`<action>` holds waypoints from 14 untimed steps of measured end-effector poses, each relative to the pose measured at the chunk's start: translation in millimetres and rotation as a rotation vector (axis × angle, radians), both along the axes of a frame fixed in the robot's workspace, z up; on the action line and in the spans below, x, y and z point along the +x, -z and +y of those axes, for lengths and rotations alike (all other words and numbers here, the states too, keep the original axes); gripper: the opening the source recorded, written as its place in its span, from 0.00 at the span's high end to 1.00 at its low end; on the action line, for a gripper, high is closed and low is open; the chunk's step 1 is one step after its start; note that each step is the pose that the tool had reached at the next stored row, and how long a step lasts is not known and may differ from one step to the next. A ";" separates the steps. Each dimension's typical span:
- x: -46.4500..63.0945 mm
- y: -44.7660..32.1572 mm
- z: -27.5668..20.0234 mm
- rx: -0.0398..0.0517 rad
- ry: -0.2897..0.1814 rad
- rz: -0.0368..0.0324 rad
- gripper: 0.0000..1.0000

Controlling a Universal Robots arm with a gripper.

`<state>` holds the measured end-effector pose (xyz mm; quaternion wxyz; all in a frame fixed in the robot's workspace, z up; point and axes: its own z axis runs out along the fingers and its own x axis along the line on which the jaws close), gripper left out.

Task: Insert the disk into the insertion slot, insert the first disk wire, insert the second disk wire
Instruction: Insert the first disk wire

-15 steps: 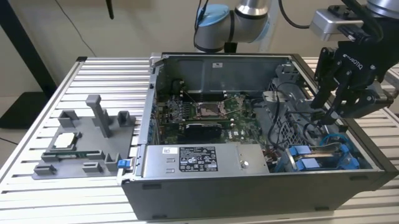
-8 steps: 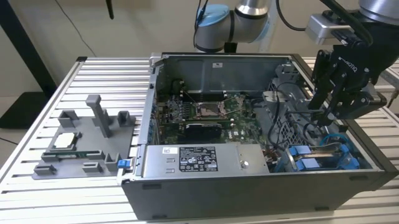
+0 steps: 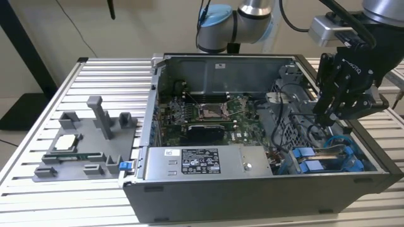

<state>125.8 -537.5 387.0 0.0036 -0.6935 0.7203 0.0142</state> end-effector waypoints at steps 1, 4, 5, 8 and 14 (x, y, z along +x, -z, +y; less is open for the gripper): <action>0.0 0.3 0.0 0.0000 0.000 -0.0014 0.00; 0.0 0.7 0.0 -0.0002 0.000 -0.0043 0.00; 0.0 0.8 0.0 -0.0002 0.000 -0.0047 0.00; -0.1 1.1 0.0 -0.0001 0.000 -0.0055 0.00; -0.3 1.8 0.0 0.0007 0.000 -0.0070 0.00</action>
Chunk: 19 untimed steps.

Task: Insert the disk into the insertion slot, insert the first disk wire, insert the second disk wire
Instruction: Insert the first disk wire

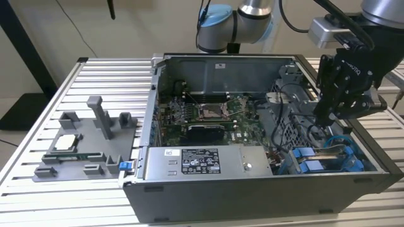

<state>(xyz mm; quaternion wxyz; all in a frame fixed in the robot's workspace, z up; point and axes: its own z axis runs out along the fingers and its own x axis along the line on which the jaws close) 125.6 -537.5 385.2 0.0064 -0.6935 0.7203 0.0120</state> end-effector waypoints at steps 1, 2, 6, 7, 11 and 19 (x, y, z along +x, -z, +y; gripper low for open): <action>0.0 0.1 0.0 0.0003 0.000 -0.0005 1.00; -0.1 0.2 0.0 0.0005 0.000 -0.0009 1.00; -0.1 0.7 0.0 0.0010 0.000 -0.0021 1.00; -0.1 0.8 -0.1 0.0012 0.000 -0.0021 1.00; -0.1 1.2 -3.2 0.0010 0.000 -0.0022 1.00; -0.1 1.5 -19.9 0.0010 0.006 -0.0021 1.00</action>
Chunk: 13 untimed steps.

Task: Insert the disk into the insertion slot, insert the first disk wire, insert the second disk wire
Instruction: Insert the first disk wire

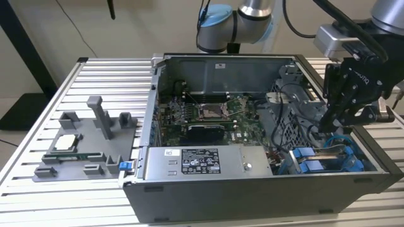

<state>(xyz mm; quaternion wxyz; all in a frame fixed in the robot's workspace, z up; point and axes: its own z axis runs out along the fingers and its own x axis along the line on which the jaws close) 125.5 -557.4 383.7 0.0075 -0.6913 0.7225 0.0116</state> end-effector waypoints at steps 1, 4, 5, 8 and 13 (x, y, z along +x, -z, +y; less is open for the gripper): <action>0.2 0.4 -1.8 0.0001 0.001 0.0000 1.00; 1.1 2.3 -7.0 0.0002 0.004 -0.0001 1.00; 1.7 3.0 -8.4 0.0002 0.004 -0.0001 1.00; 3.8 5.0 -12.4 0.0001 0.006 0.0000 1.00; 10.1 9.2 -15.6 0.0002 0.008 0.0000 1.00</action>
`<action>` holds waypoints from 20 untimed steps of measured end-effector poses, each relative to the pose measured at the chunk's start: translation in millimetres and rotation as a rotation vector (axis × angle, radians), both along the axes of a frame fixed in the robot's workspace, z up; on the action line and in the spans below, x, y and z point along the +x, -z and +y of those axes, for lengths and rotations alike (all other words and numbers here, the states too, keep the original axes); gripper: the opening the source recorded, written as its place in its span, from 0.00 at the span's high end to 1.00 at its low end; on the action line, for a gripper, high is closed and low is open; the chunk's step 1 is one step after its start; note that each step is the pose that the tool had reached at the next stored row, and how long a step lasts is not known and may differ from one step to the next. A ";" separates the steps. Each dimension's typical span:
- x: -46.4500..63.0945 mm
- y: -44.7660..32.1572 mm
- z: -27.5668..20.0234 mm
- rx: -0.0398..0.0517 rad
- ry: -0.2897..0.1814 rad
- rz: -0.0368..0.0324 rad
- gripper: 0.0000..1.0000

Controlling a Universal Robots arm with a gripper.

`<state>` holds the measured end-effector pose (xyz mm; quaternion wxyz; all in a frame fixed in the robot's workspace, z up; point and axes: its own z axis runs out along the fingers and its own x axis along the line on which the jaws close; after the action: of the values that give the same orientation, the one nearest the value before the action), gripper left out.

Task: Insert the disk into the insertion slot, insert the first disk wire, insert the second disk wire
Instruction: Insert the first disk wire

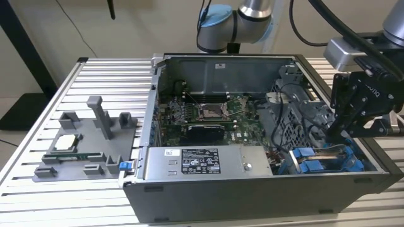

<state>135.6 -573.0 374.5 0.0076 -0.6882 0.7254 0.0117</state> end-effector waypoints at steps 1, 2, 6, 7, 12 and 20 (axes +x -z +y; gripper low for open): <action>1.6 0.8 -0.3 0.0000 0.000 0.0000 1.00; 3.1 1.5 -0.5 0.0002 0.000 0.0000 1.00; 7.1 4.0 -0.6 0.0017 0.001 0.0000 1.00; 8.0 4.8 -0.6 0.0025 0.001 0.0000 1.00; 11.3 9.8 -0.7 0.0113 0.001 -0.0001 1.00; 12.9 11.6 -0.7 0.0145 0.000 0.0000 1.00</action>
<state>148.5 -573.7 362.9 0.0126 -0.6880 0.7254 0.0169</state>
